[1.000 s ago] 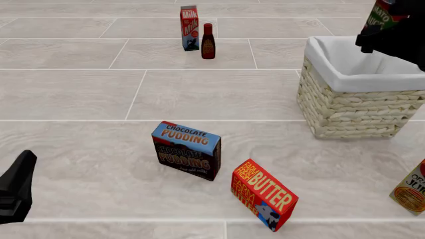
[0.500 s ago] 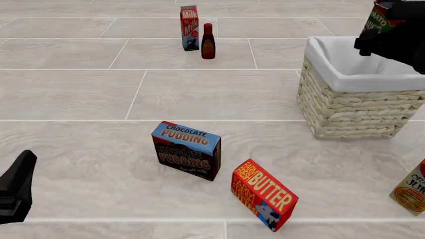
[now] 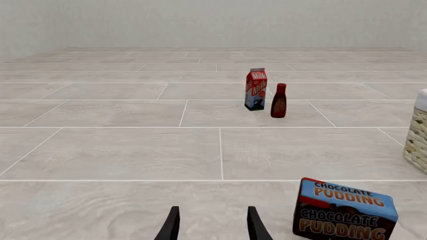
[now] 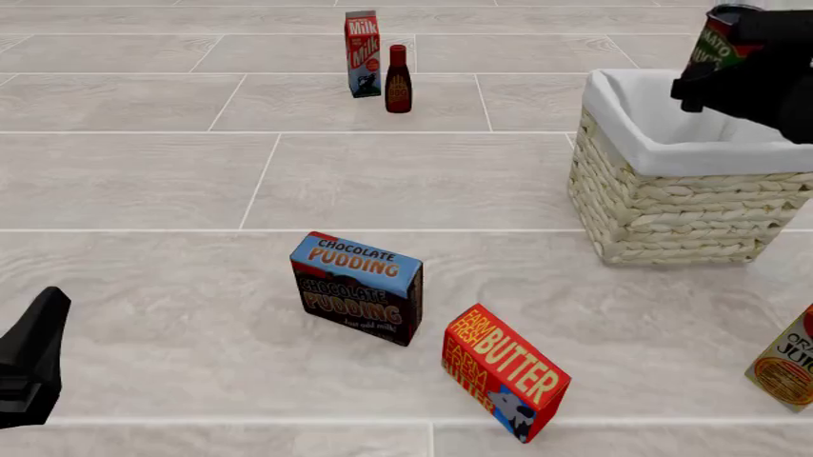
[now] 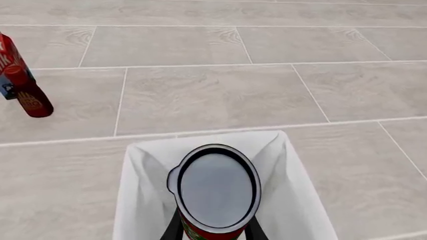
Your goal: Pick the tomato sauce and place it in the basket.
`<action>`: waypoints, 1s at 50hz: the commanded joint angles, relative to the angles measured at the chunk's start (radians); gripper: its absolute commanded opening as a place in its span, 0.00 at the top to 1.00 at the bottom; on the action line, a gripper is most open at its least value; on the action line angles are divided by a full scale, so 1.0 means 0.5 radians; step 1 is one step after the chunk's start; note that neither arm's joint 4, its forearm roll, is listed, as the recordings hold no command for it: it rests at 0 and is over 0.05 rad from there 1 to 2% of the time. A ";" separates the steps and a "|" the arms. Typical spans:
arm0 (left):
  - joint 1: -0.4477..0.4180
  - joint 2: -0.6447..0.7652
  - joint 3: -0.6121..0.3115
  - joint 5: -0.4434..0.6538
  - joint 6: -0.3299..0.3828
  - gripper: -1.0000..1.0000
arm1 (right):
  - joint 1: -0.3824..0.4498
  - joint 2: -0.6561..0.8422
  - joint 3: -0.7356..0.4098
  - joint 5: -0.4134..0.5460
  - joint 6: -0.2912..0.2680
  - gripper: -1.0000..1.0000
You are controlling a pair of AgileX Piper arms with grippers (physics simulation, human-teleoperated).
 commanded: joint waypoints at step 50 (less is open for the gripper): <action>0.000 0.000 0.000 0.000 0.000 0.00 | -0.013 0.209 -0.074 -0.031 0.029 1.00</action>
